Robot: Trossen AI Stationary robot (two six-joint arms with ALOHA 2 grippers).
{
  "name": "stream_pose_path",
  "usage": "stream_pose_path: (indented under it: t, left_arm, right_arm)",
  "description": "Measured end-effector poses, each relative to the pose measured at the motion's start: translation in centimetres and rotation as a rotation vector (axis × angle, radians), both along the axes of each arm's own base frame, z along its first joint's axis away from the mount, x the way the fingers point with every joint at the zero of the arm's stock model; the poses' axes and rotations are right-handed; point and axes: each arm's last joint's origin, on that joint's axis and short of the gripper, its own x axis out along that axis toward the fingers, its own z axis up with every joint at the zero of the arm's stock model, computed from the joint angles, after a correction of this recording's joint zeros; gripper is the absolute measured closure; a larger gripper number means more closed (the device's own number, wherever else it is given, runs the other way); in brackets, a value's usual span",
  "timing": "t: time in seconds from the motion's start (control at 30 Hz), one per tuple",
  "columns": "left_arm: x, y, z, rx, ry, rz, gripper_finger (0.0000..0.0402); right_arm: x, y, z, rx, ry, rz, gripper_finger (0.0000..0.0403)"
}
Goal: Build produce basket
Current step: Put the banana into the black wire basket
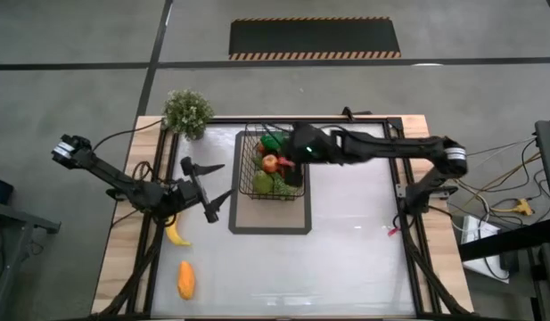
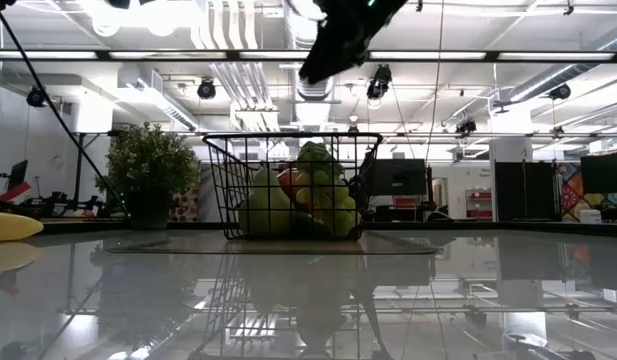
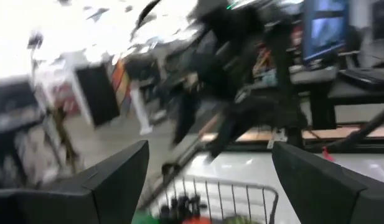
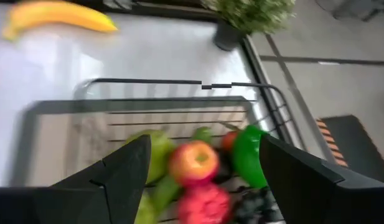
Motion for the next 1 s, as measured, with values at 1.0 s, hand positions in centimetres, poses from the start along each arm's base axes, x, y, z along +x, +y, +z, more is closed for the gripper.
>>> stream_pose_path:
  t: [1.0]
  left_arm:
    - [-0.2,-0.3,-5.6,-1.040,0.488,0.423,0.0079]
  right_arm:
    - [-8.4,6.7,-2.7,0.034,-0.248,0.161,0.0124]
